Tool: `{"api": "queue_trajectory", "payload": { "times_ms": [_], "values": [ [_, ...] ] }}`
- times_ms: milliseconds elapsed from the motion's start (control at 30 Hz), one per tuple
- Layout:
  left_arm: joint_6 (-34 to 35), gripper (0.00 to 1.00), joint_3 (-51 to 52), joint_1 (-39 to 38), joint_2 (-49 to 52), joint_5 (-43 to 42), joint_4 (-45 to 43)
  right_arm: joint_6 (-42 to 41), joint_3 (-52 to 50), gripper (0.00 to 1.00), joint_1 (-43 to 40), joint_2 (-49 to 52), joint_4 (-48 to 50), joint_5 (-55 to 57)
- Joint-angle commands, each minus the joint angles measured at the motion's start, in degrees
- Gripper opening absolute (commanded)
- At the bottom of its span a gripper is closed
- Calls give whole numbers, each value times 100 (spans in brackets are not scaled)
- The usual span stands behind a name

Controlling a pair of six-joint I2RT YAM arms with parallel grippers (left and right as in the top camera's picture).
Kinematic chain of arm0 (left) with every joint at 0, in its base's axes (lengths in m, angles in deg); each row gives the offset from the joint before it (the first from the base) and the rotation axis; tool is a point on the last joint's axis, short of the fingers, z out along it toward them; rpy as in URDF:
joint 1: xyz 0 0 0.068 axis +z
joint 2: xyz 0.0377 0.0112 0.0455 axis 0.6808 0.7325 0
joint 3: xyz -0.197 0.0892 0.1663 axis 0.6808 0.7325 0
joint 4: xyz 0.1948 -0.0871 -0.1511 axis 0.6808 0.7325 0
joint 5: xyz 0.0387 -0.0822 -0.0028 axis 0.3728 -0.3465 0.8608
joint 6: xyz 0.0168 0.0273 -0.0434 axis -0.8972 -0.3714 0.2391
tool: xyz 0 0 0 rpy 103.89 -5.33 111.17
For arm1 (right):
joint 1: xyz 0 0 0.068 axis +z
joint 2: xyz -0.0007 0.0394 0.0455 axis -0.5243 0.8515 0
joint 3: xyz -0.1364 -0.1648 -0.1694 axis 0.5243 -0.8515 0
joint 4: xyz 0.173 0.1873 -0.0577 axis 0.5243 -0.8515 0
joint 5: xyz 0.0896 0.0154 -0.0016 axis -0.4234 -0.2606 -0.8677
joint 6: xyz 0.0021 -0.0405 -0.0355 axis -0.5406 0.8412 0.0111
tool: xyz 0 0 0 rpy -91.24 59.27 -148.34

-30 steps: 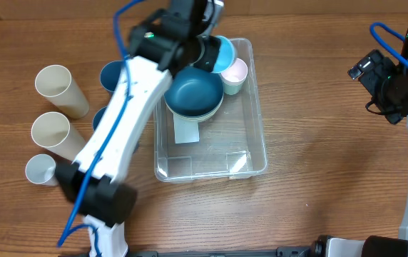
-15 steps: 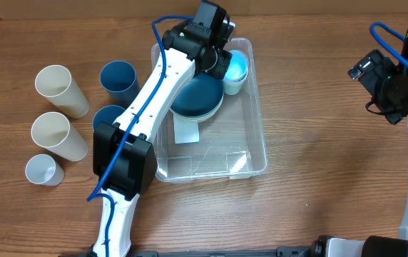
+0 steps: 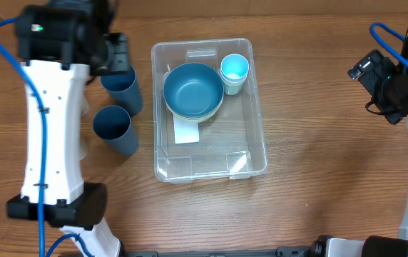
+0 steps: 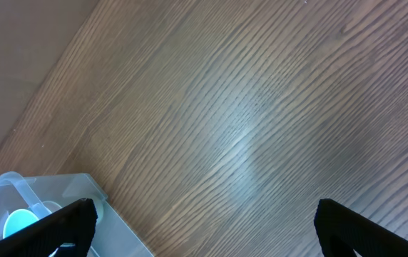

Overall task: Pack container
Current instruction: 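Stack the light-blue cup into the cups in the bin corner, then grasp the grey cup with the left gripper and move it to the bin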

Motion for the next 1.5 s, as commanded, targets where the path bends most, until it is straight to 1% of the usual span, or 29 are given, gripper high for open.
{"api": "queue_trajectory", "payload": {
  "times_ms": [0, 33, 67, 133, 200, 233, 300, 367, 400, 500, 567, 633, 700, 800, 867, 900, 1000, 1033, 1067, 1133, 1233, 1333, 1367, 1467],
  "values": [
    [61, 58, 1134, 1023, -907, 70, 57, -4, 24, 100, 0, -42, 13, 11],
    [74, 58, 1475, 1305, -1150, 195, 57, -4, 24, 100, 0, -42, 13, 11],
    [249, 60, 1961, 1749, -1473, 282, 55, -4, 24, 100, 0, -42, 13, 11],
    [551, 63, 2844, 2811, -2015, 153, -125, -4, 24, 100, 0, -42, 13, 11],
    [487, 67, 3624, 3794, -2389, -632, -638, -4, 24, 100, 0, -42, 13, 11],
    [476, 70, 4061, 4341, -2527, -1038, -951, -4, 24, 100, 0, -42, 13, 11],
    [625, 72, 4677, 5080, -2573, -1279, -1397, -4, 24, 100, 0, -42, 13, 11],
    [822, 72, 5421, 5628, -2542, -1633, -2004, -4, 24, 100, 0, -42, 13, 11],
    [885, 72, 5934, 5779, -2535, -1698, -2468, -4, 24, 100, 0, -42, 13, 11],
    [881, 74, 6970, 5803, -2389, -1648, -3436, -4, 24, 100, 0, -42, 13, 11],
    [879, 75, 7342, 5801, -2192, -1676, -3895, -4, 24, 100, 0, -42, 13, 11],
    [857, 73, 7538, 5799, -1943, -1915, -4201, -4, 24, 100, 0, -42, 13, 11],
    [852, 71, 7558, 5801, -1749, -1867, -4227, -4, 24, 100, 0, -42, 13, 11],
    [857, 60, 7567, 5799, -1416, -1797, -4238, -4, 24, 100, 0, -42, 13, 11],
    [852, 45, 7571, 5799, -1126, -1779, -4266, -4, 24, 100, 0, -42, 13, 11],
    [844, 36, 7571, 5799, -1019, -1781, -4321, -4, 24, 100, 0, -42, 13, 11],
    [765, 13, 7571, 5801, -876, -1786, -4406, -4, 24, 100, 0, -42, 13, 11],
    [748, 8, 7563, 5801, -887, -1860, -4406, -4, 24, 100, 0, -42, 13, 11],
    [662, 5, 7536, 5801, -909, -1965, -4398, -4, 24, 100, 0, -42, 13, 11],
    [597, 4, 7361, 5801, -1014, -2079, -4216, -4, 24, 100, 0, -42, 13, 11],
    [577, 4, 6596, 5801, -1399, -2144, -3432, -4, 24, 100, 0, -42, 13, 11],
    [459, 4, 5388, 5689, -1919, -2245, -2441, -4, 24, 100, 0, -42, 13, 11],
    [393, 4, 4730, 5517, -2201, -2216, -2004, -4, 24, 100, 0, -42, 13, 11],
    [339, 4, 3589, 4889, -2697, -1993, -1506, -4, 24, 100, 0, -42, 13, 11]
  ]
}}
